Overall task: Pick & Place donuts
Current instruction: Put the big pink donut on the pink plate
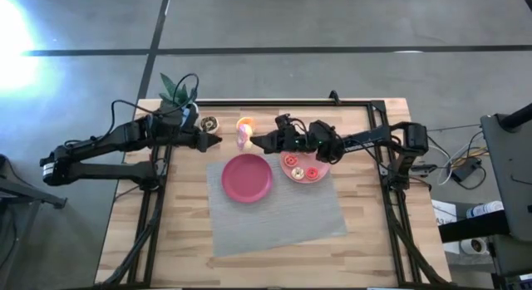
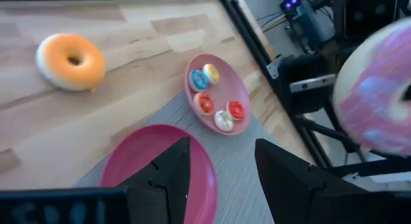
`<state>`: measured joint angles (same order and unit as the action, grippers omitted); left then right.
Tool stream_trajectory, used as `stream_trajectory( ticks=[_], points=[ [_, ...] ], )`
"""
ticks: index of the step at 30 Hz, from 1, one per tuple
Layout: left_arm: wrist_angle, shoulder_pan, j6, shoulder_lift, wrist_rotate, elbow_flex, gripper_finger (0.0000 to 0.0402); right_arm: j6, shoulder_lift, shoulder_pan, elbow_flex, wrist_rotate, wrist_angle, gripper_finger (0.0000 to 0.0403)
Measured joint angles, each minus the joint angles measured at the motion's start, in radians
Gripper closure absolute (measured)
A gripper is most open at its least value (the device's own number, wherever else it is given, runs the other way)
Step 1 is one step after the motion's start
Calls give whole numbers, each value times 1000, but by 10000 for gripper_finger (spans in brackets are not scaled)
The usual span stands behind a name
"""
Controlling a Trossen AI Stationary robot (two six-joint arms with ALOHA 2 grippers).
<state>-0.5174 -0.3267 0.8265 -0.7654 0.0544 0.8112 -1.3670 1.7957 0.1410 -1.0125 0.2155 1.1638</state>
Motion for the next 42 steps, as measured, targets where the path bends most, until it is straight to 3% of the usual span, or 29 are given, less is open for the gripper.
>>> stream_trajectory(
  ticks=[11, 19, 28, 33, 42],
  points=[
    [14, 2, 124, -65, 13, -25, 255, 39, 0, 0, -17, -2, -5, 394],
    [353, 2, 114, -34, 16, -26, 255, 16, 0, 0, 13, -2, 0, 394],
    [490, -17, 123, -65, 106, -30, 255, 24, -8, 3, 14, 26, 44, 394],
    [639, -32, 148, -125, 251, -32, 255, 20, -9, 7, 14, 30, 46, 394],
    [646, -39, 102, -161, 270, -32, 255, 44, -32, 8, 14, 43, 56, 394]
  ],
)
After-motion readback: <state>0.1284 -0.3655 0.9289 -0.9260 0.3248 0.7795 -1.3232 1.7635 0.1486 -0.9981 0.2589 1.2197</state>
